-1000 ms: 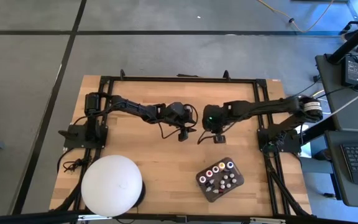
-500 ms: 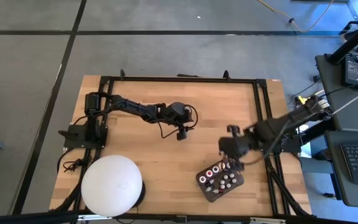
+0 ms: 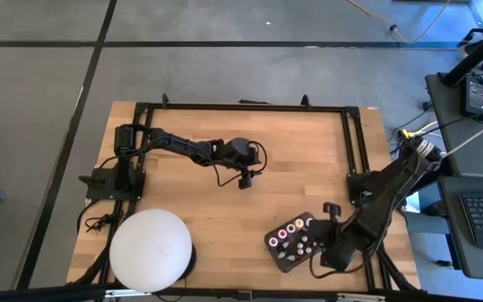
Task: Pick & Place food coloring
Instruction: Put the small purple food coloring bottle into the bin
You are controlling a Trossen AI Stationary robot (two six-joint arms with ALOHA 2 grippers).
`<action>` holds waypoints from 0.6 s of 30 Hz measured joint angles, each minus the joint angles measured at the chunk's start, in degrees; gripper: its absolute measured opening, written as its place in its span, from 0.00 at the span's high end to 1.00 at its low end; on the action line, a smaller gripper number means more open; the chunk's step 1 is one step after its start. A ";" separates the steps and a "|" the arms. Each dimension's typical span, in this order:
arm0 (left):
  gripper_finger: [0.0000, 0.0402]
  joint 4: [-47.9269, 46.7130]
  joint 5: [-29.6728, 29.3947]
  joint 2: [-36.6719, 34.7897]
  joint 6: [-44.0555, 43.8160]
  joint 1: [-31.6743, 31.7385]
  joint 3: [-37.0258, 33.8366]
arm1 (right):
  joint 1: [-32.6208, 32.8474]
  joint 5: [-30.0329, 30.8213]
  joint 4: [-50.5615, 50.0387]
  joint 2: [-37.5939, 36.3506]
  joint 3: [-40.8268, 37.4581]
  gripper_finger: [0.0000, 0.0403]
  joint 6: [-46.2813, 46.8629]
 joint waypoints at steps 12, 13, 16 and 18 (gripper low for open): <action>0.52 0.00 0.02 0.00 0.03 -0.02 0.00 | 0.94 -1.37 5.29 11.95 -0.01 0.85 4.12; 0.52 0.00 0.02 0.00 0.02 -0.02 0.00 | 0.98 -1.43 5.02 12.34 -0.03 0.85 5.15; 0.52 0.02 0.02 0.00 0.02 -0.02 0.00 | 1.13 -1.41 4.64 12.55 -0.03 0.86 8.43; 0.52 0.02 0.02 0.00 0.04 -0.02 0.00 | 1.13 -1.40 4.59 12.55 -0.03 0.85 12.23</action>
